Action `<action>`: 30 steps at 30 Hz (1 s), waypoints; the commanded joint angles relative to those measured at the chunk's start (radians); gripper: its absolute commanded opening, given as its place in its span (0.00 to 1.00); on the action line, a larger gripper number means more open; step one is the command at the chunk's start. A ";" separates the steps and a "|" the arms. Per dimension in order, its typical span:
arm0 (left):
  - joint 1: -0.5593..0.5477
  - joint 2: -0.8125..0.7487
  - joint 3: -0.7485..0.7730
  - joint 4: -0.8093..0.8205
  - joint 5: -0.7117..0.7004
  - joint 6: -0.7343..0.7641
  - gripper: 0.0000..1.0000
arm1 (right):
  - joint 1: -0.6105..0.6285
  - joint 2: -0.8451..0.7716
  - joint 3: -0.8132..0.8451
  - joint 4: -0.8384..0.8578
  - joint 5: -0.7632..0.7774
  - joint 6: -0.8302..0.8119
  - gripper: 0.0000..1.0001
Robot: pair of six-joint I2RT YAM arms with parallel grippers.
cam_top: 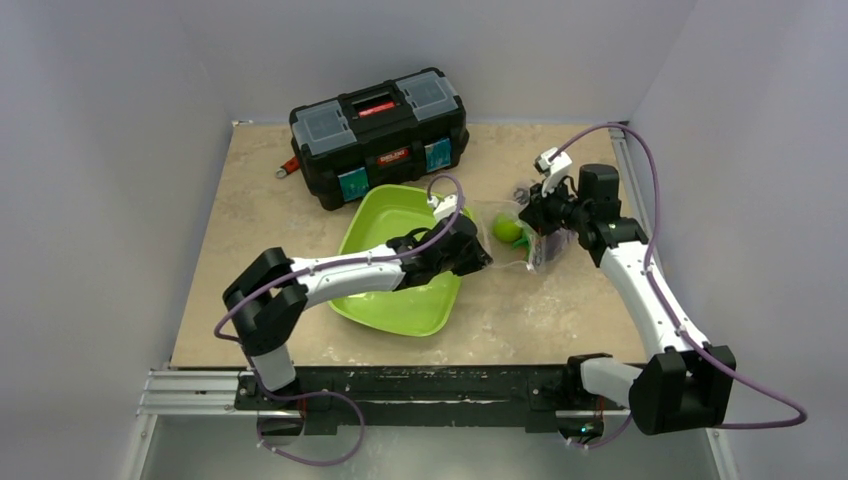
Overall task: Open the zip-top bag and remove the fake food
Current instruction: Open the zipper of the food storage bag at the center of the board.
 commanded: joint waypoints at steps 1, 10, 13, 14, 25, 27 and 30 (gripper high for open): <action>-0.002 -0.122 -0.087 0.111 0.021 -0.029 0.03 | -0.002 -0.022 -0.028 0.055 0.010 -0.042 0.00; -0.002 -0.174 -0.209 0.096 0.064 -0.133 0.09 | 0.000 -0.052 -0.052 0.049 -0.080 -0.095 0.00; -0.002 -0.201 -0.233 0.094 0.054 -0.131 0.11 | 0.001 -0.070 -0.051 0.041 -0.134 -0.113 0.00; -0.002 -0.212 -0.240 0.094 0.051 -0.127 0.12 | 0.000 -0.075 -0.049 0.036 -0.157 -0.125 0.00; -0.002 -0.393 -0.404 0.210 0.094 0.039 0.39 | 0.021 -0.079 -0.037 -0.015 -0.341 -0.183 0.00; -0.002 -0.445 -0.453 0.295 0.128 0.135 0.45 | 0.020 -0.081 -0.046 -0.017 -0.351 -0.189 0.00; -0.001 -0.528 -0.527 0.363 0.146 0.241 0.61 | 0.022 -0.083 -0.061 -0.022 -0.381 -0.206 0.00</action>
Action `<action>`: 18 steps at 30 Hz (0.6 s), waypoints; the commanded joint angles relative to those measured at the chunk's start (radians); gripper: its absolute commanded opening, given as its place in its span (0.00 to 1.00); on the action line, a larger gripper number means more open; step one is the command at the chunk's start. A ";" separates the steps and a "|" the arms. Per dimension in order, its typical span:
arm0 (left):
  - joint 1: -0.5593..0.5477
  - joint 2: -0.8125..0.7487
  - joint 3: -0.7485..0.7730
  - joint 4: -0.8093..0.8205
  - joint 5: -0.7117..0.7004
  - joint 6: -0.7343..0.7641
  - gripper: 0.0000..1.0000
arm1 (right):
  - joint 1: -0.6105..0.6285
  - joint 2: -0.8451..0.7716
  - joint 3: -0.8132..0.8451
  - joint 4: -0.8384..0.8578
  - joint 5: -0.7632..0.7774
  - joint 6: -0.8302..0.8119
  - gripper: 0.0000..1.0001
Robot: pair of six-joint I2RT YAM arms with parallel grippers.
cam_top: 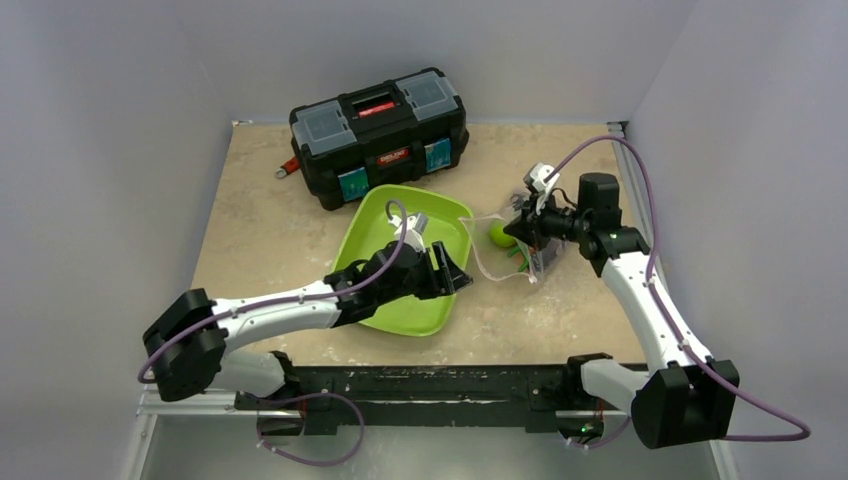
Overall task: Open the zip-top bag and remove the fake food
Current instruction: Open the zipper of the food storage bag at the center of the board, then pick up the fake vegetable from the zipper food storage bag.
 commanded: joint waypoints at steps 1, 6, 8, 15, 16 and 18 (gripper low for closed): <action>0.006 -0.143 -0.106 0.206 0.045 0.208 0.72 | 0.008 -0.018 -0.013 -0.010 -0.094 -0.048 0.00; 0.141 -0.275 -0.367 0.542 0.173 0.156 0.95 | 0.011 0.002 -0.011 -0.041 -0.108 -0.091 0.00; 0.200 -0.290 -0.412 0.648 0.258 0.137 0.96 | 0.011 0.006 -0.009 -0.050 -0.107 -0.104 0.00; 0.194 -0.368 -0.254 0.301 0.276 0.353 0.96 | 0.011 0.014 -0.005 -0.069 -0.096 -0.128 0.00; 0.178 -0.383 -0.223 0.214 0.237 0.406 0.96 | 0.011 0.014 -0.003 -0.073 -0.095 -0.133 0.00; 0.144 -0.399 -0.169 0.080 0.170 0.500 0.96 | 0.011 0.016 0.000 -0.080 -0.093 -0.142 0.00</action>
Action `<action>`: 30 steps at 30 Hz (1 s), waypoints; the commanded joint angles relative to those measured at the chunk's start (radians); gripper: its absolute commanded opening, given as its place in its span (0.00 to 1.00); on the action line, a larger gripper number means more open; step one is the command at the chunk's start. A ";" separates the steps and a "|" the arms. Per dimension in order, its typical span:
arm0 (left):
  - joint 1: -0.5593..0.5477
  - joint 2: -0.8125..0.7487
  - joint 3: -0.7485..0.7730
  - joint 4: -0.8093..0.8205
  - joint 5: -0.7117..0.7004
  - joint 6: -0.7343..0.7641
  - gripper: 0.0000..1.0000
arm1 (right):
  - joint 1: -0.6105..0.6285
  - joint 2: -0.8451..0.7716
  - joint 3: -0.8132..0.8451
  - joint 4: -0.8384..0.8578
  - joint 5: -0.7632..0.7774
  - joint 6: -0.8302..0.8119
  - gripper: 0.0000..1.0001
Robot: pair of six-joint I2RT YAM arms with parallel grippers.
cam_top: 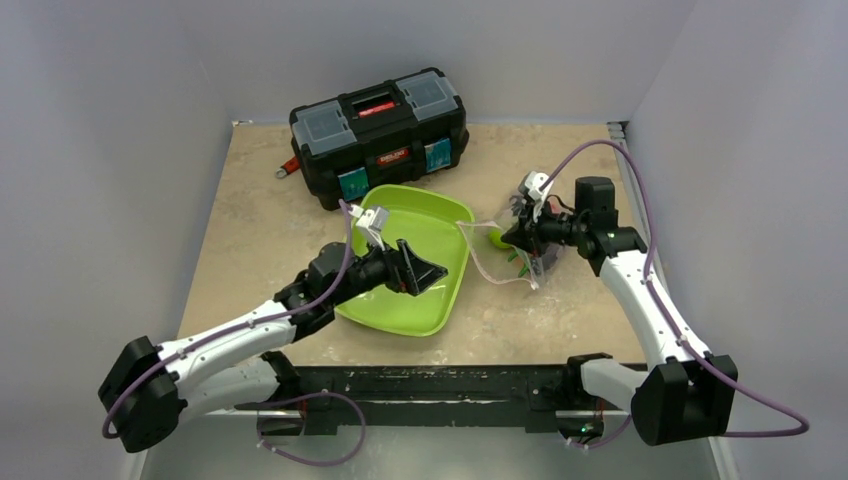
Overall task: Open the zip-top bag and remove the fake food
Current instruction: Pick up the fake vegetable from the zipper food storage bag.
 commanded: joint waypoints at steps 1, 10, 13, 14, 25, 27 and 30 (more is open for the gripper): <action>-0.058 -0.058 0.146 -0.260 -0.094 0.251 0.97 | 0.006 0.003 0.012 -0.027 -0.024 -0.043 0.00; -0.027 -0.051 0.140 -0.192 -0.024 0.237 1.00 | 0.005 0.011 0.029 -0.079 -0.033 -0.101 0.00; 0.036 -0.034 0.115 -0.138 0.055 0.156 1.00 | 0.006 0.013 0.031 -0.085 -0.037 -0.106 0.00; 0.051 -0.028 0.111 -0.125 0.080 0.139 1.00 | 0.005 0.012 0.032 -0.086 -0.038 -0.109 0.00; 0.004 -0.006 0.200 -0.233 0.120 0.288 0.96 | 0.006 0.011 0.035 -0.104 -0.045 -0.130 0.00; -0.040 -0.004 0.232 -0.290 0.068 0.349 0.96 | 0.006 0.011 0.037 -0.106 -0.045 -0.132 0.00; -0.102 0.012 0.265 -0.334 -0.024 0.402 0.96 | 0.005 0.013 0.037 -0.109 -0.047 -0.136 0.00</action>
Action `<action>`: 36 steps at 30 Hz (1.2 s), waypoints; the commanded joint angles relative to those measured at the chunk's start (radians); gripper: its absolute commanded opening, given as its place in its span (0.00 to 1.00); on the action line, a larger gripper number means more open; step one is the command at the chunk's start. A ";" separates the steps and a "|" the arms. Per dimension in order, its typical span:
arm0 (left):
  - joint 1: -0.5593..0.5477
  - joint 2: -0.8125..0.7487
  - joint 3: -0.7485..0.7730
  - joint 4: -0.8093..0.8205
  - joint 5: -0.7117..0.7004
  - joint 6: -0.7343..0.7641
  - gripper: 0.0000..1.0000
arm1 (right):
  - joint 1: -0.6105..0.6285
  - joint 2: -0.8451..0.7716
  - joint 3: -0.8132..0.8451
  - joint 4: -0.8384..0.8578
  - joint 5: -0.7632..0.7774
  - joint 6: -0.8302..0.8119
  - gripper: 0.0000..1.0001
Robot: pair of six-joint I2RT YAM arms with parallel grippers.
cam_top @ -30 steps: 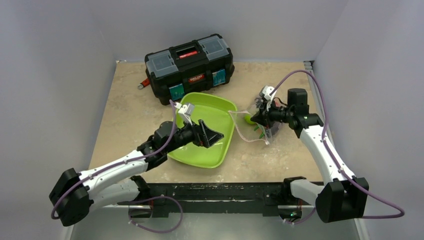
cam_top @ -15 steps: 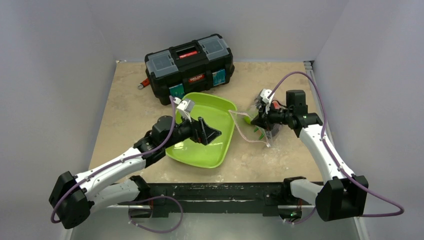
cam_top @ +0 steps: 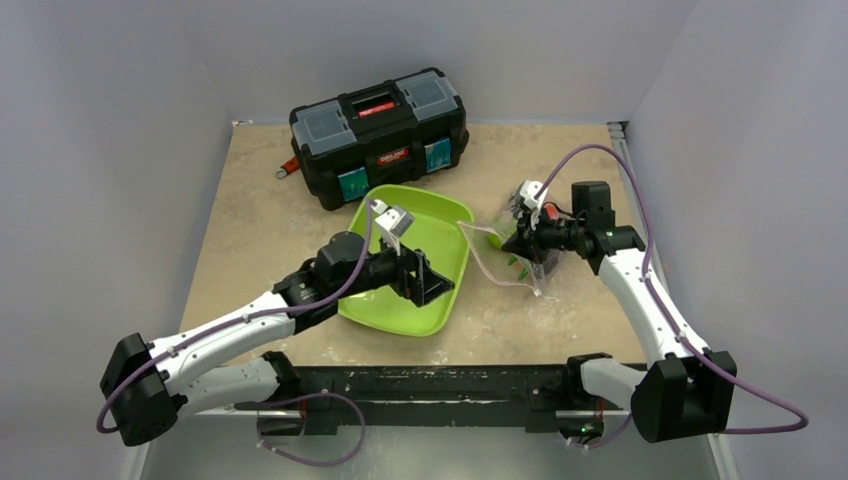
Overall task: Open the zip-top bag and remove the fake food
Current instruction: Pick up the fake vegetable from the zipper food storage bag.
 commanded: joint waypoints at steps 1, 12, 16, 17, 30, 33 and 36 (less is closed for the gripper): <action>-0.075 0.017 0.084 -0.052 -0.118 0.132 0.96 | 0.005 -0.001 0.036 -0.009 -0.042 -0.028 0.00; -0.115 0.072 0.120 0.020 -0.178 0.177 0.96 | 0.006 -0.002 0.036 -0.017 -0.048 -0.040 0.00; -0.119 0.092 0.134 0.036 -0.180 0.189 0.96 | 0.006 0.003 0.036 -0.018 -0.046 -0.039 0.00; -0.119 0.098 0.138 0.041 -0.180 0.191 0.96 | 0.006 0.004 0.036 -0.017 -0.046 -0.040 0.00; -0.132 0.140 0.147 0.102 -0.188 0.233 0.96 | 0.006 0.018 0.042 -0.030 -0.050 -0.054 0.00; -0.134 0.150 0.139 0.122 -0.178 0.238 0.96 | 0.006 0.019 0.042 -0.033 -0.053 -0.060 0.00; -0.137 0.157 0.128 0.146 -0.176 0.237 0.95 | 0.006 0.022 0.044 -0.041 -0.058 -0.068 0.00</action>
